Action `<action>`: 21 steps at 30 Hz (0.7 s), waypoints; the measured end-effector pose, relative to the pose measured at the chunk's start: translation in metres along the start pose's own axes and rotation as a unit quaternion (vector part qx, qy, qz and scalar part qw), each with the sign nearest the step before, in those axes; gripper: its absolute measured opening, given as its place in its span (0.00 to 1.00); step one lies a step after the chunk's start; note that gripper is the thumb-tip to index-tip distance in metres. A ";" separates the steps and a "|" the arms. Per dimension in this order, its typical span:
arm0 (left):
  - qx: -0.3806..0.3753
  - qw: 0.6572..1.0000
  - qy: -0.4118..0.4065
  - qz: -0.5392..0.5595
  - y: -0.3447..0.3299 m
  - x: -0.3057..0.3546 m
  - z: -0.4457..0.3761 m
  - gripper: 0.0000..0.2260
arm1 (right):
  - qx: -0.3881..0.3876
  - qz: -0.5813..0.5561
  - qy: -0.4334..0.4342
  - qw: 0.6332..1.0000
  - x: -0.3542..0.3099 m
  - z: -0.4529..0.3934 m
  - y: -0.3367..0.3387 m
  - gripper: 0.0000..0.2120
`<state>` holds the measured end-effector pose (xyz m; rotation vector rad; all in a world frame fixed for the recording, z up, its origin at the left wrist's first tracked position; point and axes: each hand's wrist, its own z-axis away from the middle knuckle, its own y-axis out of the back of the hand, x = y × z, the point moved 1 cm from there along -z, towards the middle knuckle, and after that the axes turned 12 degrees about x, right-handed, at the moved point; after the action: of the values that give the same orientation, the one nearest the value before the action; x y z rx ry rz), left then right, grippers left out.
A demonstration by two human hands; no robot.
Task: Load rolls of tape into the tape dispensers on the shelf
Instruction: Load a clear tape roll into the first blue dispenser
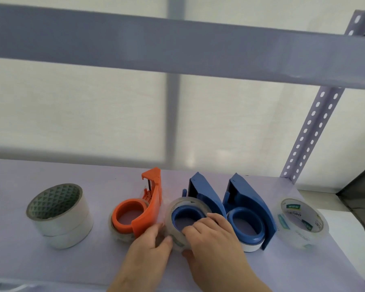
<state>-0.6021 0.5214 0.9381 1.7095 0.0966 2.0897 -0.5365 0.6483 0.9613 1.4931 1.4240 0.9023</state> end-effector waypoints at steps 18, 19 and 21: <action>-0.174 0.960 -0.059 0.210 -0.003 0.021 0.019 0.17 | 0.057 -0.522 -0.225 0.821 0.023 0.035 0.021 0.16; -0.173 0.961 -0.062 0.206 -0.003 0.018 0.019 0.18 | 0.095 -0.492 -0.226 0.835 0.028 0.034 0.025 0.18; -0.173 0.962 -0.064 0.200 -0.004 0.015 0.018 0.16 | 0.156 -0.411 -0.186 0.878 0.035 0.032 0.035 0.20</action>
<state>-0.5865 0.5265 0.9547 1.7402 -0.6678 2.0937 -0.4913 0.6805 0.9801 1.0114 1.7208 -0.1426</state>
